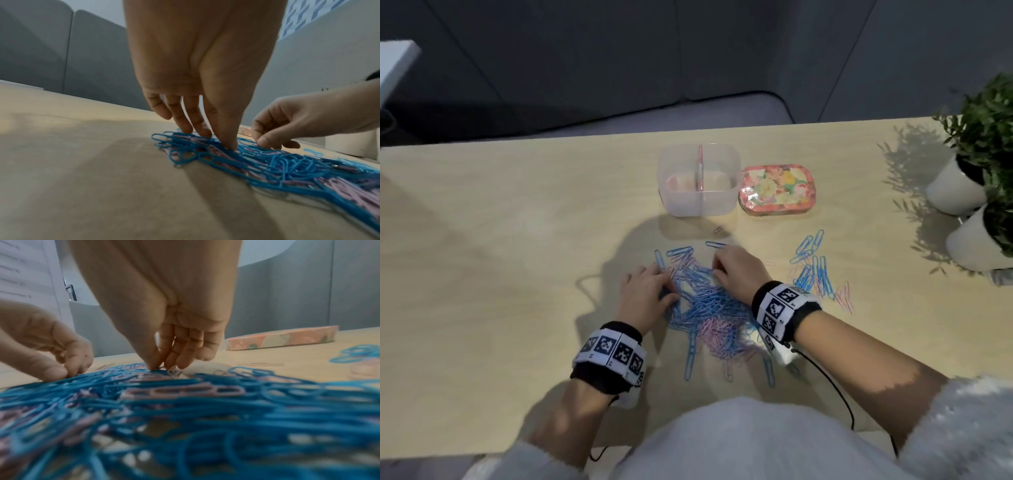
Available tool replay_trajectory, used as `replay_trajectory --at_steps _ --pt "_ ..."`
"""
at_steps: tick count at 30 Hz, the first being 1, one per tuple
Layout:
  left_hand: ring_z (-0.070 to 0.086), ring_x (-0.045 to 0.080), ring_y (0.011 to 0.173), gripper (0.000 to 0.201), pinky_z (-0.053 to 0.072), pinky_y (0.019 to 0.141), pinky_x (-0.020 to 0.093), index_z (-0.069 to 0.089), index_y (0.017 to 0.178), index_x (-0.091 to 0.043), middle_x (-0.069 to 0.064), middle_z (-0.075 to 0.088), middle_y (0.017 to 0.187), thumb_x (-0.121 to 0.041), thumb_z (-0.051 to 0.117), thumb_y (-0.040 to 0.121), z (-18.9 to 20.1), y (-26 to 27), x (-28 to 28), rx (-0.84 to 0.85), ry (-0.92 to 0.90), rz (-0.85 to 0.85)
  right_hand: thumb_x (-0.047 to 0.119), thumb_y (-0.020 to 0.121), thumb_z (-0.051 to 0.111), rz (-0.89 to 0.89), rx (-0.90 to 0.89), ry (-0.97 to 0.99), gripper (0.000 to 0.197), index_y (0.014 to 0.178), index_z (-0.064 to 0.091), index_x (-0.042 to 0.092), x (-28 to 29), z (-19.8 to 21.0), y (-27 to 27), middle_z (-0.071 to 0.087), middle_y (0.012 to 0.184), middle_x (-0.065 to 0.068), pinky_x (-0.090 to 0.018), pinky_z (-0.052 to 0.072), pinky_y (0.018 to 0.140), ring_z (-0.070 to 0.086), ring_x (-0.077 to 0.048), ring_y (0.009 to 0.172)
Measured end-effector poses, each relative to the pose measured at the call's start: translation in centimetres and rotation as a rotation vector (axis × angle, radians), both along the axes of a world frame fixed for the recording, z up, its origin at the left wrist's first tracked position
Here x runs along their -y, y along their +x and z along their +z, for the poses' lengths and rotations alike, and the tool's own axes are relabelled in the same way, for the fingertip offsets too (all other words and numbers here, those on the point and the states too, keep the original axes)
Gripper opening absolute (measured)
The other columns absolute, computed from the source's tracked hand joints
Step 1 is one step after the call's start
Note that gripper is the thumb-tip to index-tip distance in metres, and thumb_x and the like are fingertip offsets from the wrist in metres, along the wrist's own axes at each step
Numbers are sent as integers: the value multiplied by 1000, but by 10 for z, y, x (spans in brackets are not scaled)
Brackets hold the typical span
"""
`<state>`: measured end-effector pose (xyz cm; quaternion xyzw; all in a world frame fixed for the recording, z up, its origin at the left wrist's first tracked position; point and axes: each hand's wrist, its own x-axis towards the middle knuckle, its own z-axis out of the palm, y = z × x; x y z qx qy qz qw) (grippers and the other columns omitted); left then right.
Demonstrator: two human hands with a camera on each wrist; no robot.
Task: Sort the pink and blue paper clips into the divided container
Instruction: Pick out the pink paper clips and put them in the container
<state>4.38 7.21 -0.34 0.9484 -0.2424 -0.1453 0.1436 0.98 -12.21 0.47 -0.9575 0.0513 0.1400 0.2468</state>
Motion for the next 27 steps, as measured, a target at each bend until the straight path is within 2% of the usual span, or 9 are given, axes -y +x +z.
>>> replay_trajectory --at_steps 6,9,12,15,20,23,25,27 --pt "52 23 100 17 36 86 37 61 95 -23 -1 62 99 -37 53 88 -2 16 25 71 -78 112 18 92 50 -60 -17 -3 11 87 56 10 12 -2 -8 58 99 -8 -38 46 78 52 -25 97" --pt "53 25 100 20 37 89 39 60 100 -21 1 62 102 -34 51 88 -2 29 40 54 -82 132 16 89 51 -199 56 -107 11 87 59 9 25 -1 -12 60 99 -9 -39 46 77 53 -28 95" --pt "56 25 99 17 37 90 39 60 97 -19 2 62 102 -32 52 89 -4 40 46 20 -61 146 10 85 50 -270 84 -202 15 93 63 11 35 2 -12 61 103 -11 -39 45 81 52 -31 100" --pt "56 26 99 14 36 90 39 60 93 -18 3 62 101 -28 51 90 -6 45 46 -10 -49 151 7 86 50 -223 122 -179 21 102 63 12 33 2 -3 60 109 -10 -40 43 85 51 -30 104" --pt "58 28 95 14 39 88 39 56 93 -15 6 64 97 -26 46 93 -2 48 42 -44 -129 225 16 90 51 -190 99 -48 21 107 61 9 22 3 24 59 110 -11 -38 45 85 50 -28 106" --pt "61 29 88 14 43 81 37 58 90 -14 8 68 92 -26 51 92 4 57 28 -52 -246 354 17 87 56 -122 31 -44 17 100 62 9 19 0 32 60 106 -12 -38 45 81 52 -29 104" --pt "61 29 90 13 45 85 39 62 91 -15 7 69 96 -23 52 91 5 63 13 -1 -207 361 14 85 53 -136 22 -110 15 94 64 9 21 -4 30 64 101 -13 -38 45 80 54 -32 99" --pt "57 30 98 15 41 88 40 65 93 -16 7 66 104 -22 51 90 2 65 3 70 -117 318 13 85 50 -214 59 -171 17 94 65 9 26 -6 27 66 100 -13 -39 43 82 55 -34 98"
